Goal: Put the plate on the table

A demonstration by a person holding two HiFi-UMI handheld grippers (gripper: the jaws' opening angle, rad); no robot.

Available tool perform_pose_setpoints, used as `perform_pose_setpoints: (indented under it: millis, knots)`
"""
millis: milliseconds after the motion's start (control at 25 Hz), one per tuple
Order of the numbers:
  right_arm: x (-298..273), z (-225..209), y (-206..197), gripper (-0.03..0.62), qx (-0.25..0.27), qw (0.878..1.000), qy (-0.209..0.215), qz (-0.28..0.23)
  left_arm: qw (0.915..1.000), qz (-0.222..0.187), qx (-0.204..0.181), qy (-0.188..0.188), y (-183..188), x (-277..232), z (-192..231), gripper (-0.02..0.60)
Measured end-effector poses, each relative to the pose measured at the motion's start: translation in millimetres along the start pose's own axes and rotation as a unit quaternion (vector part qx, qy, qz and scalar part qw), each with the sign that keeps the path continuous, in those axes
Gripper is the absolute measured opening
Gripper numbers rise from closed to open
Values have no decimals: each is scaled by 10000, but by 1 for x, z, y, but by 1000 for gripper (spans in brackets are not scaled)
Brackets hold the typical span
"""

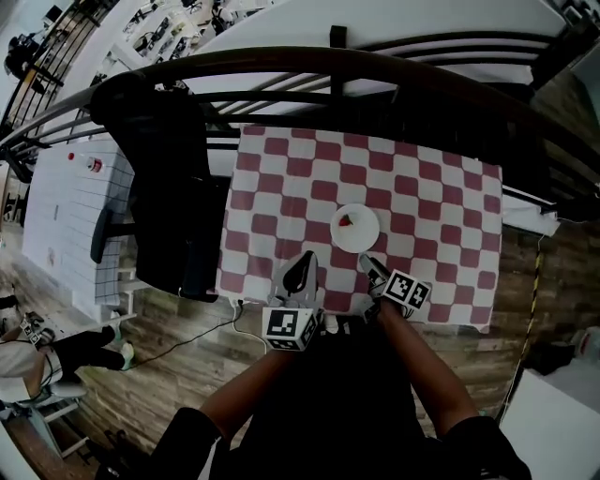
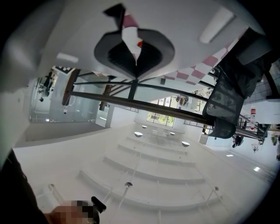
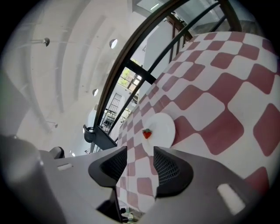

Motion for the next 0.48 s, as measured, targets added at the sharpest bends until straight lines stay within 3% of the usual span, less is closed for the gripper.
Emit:
perform_pose_setpoints:
  millis: [480]
  knots:
    - [47,73,-5,187,691,9942,277,-774,9985,-194,-112,-509,11,21,-17,8]
Point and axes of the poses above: the fingertips, and each gripper's own axes: x backward along the fingers, z to its left, y out of its top, the point moved 2 cm from there along x, backward along the fingers, and after that the axes turned 7 degrees about z, right-handed, at the moved point
